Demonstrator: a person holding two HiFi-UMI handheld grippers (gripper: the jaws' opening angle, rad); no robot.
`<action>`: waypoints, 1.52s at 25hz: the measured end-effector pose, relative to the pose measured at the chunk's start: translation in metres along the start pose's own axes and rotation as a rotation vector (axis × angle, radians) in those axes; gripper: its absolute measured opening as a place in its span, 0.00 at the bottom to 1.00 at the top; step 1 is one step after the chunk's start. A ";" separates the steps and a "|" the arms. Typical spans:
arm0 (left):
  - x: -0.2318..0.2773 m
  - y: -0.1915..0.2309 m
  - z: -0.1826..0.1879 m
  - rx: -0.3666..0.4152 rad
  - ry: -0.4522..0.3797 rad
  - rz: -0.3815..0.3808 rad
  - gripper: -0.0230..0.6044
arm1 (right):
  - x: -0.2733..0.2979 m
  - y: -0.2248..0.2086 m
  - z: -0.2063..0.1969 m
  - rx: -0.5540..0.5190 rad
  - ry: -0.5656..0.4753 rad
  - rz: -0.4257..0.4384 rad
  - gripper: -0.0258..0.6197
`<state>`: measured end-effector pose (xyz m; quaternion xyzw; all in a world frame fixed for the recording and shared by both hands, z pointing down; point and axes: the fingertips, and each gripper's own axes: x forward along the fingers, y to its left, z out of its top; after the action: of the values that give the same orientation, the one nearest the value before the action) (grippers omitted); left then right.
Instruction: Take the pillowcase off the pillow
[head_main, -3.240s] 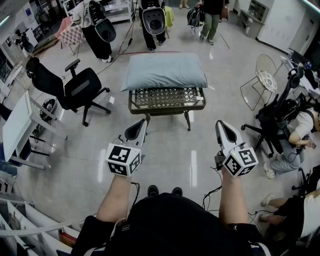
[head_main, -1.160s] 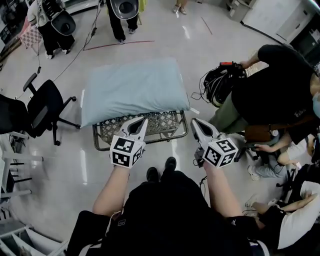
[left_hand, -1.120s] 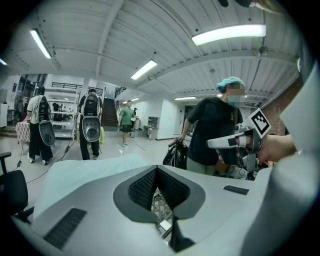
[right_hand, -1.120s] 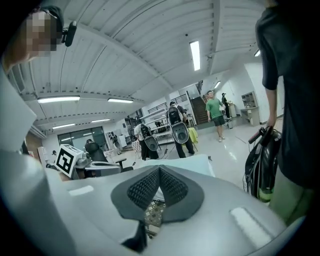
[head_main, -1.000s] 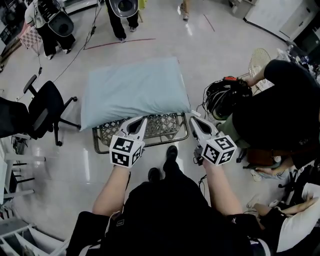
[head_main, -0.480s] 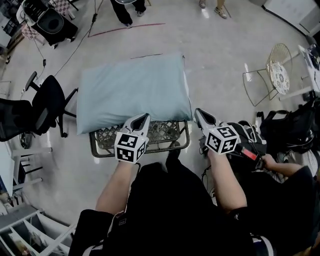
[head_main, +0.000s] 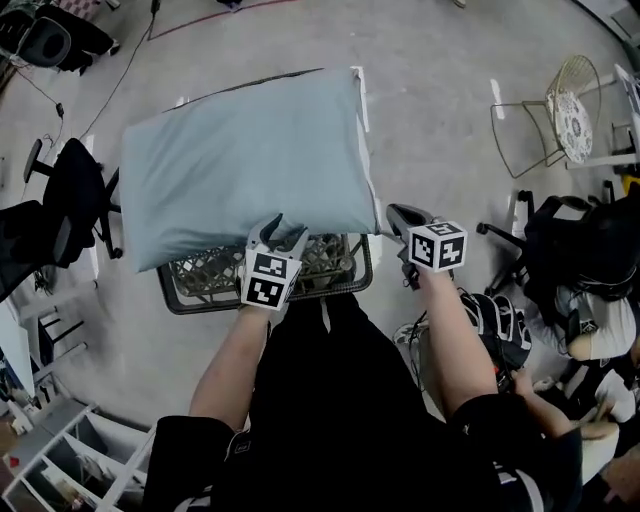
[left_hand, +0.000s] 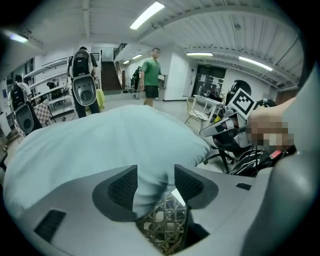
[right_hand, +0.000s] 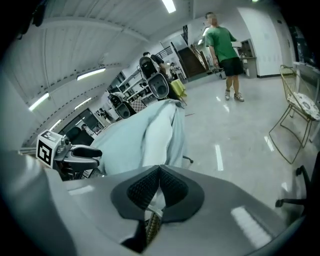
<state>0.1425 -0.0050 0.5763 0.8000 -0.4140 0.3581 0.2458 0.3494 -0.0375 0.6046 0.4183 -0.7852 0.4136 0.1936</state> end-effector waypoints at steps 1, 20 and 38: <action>0.004 0.003 -0.003 0.004 0.012 0.003 0.39 | 0.005 -0.001 -0.005 0.005 0.020 0.007 0.06; 0.002 0.027 -0.018 0.028 0.111 -0.024 0.05 | 0.015 0.041 -0.023 0.133 0.153 0.289 0.40; -0.052 0.119 -0.051 0.044 0.155 0.185 0.04 | 0.005 0.044 0.028 0.082 0.063 0.437 0.09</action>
<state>0.0034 -0.0082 0.5792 0.7334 -0.4579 0.4491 0.2252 0.3120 -0.0487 0.5701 0.2326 -0.8333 0.4900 0.1067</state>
